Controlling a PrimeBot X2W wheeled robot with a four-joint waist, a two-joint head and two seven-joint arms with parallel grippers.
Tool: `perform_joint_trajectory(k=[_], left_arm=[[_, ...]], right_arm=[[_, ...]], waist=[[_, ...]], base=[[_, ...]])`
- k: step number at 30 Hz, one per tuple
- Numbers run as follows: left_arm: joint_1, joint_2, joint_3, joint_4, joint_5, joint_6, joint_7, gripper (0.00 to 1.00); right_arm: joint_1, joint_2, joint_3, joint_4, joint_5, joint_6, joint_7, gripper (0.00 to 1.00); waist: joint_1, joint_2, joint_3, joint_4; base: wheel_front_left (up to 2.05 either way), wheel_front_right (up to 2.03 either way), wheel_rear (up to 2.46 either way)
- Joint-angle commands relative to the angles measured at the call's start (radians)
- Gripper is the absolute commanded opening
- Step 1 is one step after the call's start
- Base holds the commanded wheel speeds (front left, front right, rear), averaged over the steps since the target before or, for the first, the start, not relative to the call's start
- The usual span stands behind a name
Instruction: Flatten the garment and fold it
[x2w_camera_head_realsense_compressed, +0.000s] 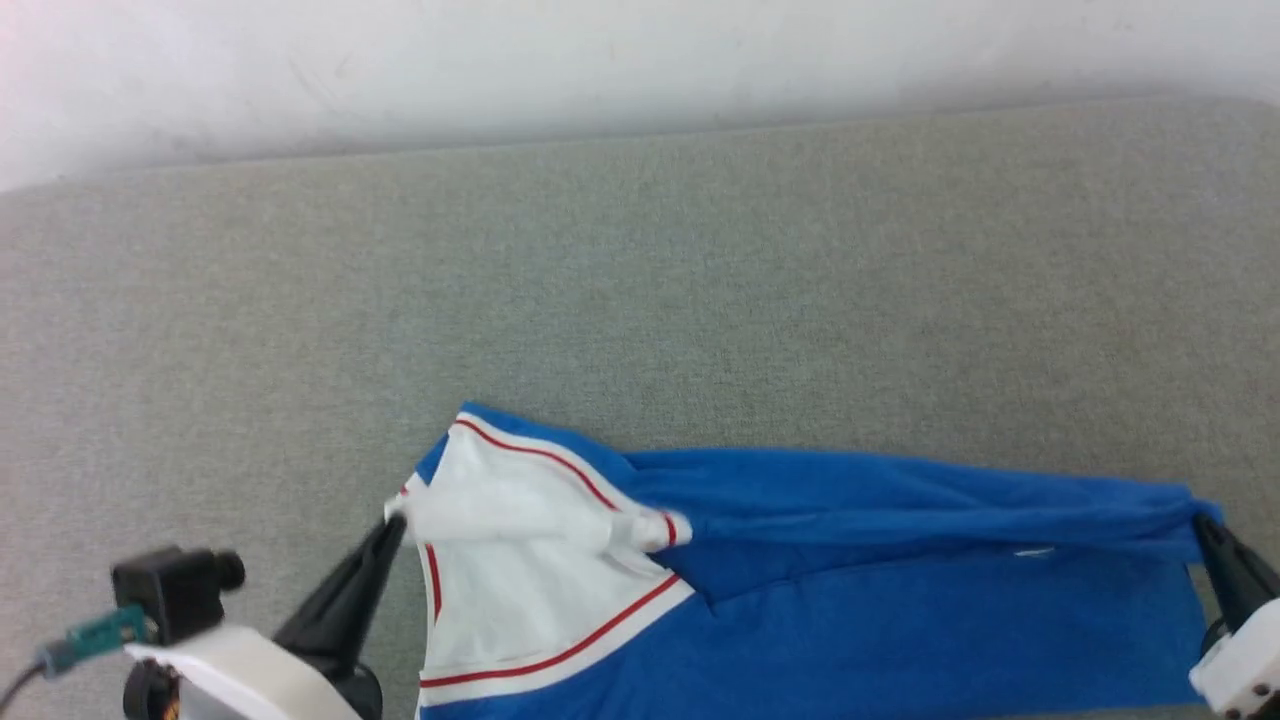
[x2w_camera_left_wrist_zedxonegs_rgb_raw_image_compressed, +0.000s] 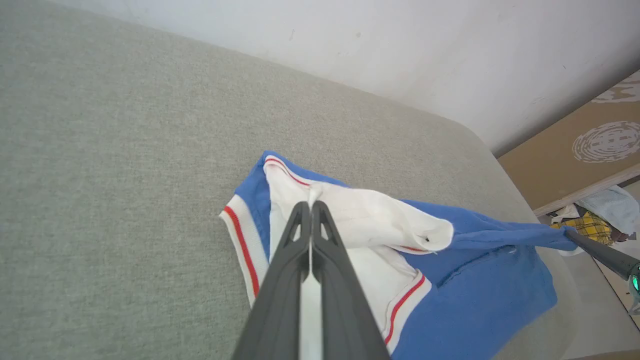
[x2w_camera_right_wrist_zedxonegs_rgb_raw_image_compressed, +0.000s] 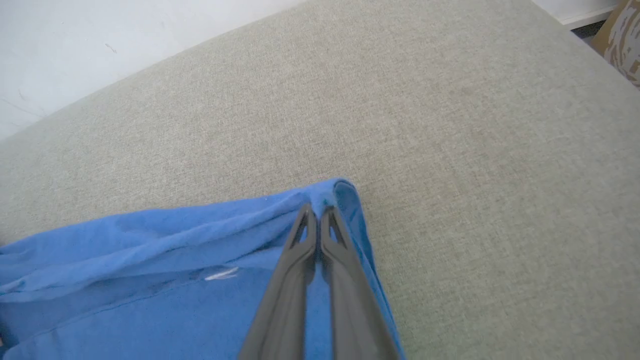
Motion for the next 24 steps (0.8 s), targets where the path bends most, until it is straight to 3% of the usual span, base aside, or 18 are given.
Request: perform_joint_trajectory(k=[1,5,6,8,9,10,11,12,17,20,24], left_arm=[[0.016,-0.006,-0.004,0.009,0.008,0.009,-0.009,0.0],[0.03,-0.018,-0.052,0.072,0.021,0.001,0.003,0.0],[0.025,-0.023,-0.064,0.088,0.021,-0.004,0.009,0.0],[0.008,-0.036,-0.078,0.121,0.023,-0.008,0.009,0.0],[0.001,-0.041,-0.086,0.139,0.023,-0.011,0.012,0.0],[-0.007,-0.044,-0.092,0.157,0.027,-0.011,0.014,0.09],[-0.016,-0.048,-0.096,0.173,0.032,-0.011,0.012,0.51],[-0.024,-0.053,-0.1,0.188,0.034,-0.011,0.01,1.0],[-0.041,-0.086,-0.078,0.206,0.033,0.005,-0.045,1.0],[-0.027,-0.105,-0.022,0.153,0.032,0.027,-0.129,1.0],[-0.005,-0.114,0.083,0.061,0.154,0.124,-0.327,1.0]], right_arm=[[0.009,0.001,0.005,0.007,-0.008,-0.001,-0.009,0.0],[0.02,-0.008,0.037,0.041,-0.031,-0.001,-0.021,0.0],[0.018,-0.009,0.046,0.052,-0.032,-0.001,-0.021,0.07],[0.014,-0.013,0.06,0.075,-0.034,-0.001,-0.012,0.33],[0.012,-0.021,0.071,0.085,-0.041,-0.001,-0.01,0.92],[0.011,-0.025,0.078,0.096,-0.046,-0.001,-0.01,1.0],[0.009,-0.025,0.078,0.108,-0.048,-0.001,-0.009,1.0],[0.006,-0.023,0.075,0.118,-0.049,-0.001,-0.007,1.0],[0.004,-0.032,0.067,0.105,-0.03,-0.001,0.006,1.0],[0.018,-0.028,0.043,0.051,0.009,-0.001,0.03,1.0],[0.038,-0.018,-0.014,0.002,0.011,-0.001,0.038,1.0]], waist=[[0.0003,0.0,-0.022,0.006],[0.0003,0.0,-0.035,0.006],[0.0003,0.0,-0.037,0.006],[0.0003,0.0,-0.043,0.006],[0.0003,0.0,-0.045,0.006],[0.0003,0.0,-0.047,0.005],[0.0003,0.0,-0.049,0.005],[0.0003,0.0,-0.051,0.005],[0.0003,0.0,-0.06,0.001],[0.0003,0.0,-0.065,-0.003],[0.0003,0.0,-0.061,-0.005]], base=[[0.0,0.0,0.0],[0.0,0.0,0.0],[0.0,0.0,0.0],[0.0,0.0,0.0],[0.0,0.0,0.0],[0.0,0.0,0.0],[0.0,0.0,0.0],[0.0,0.0,0.0],[0.0,0.0,0.0],[0.0,0.0,0.0],[0.0,0.0,0.0]])
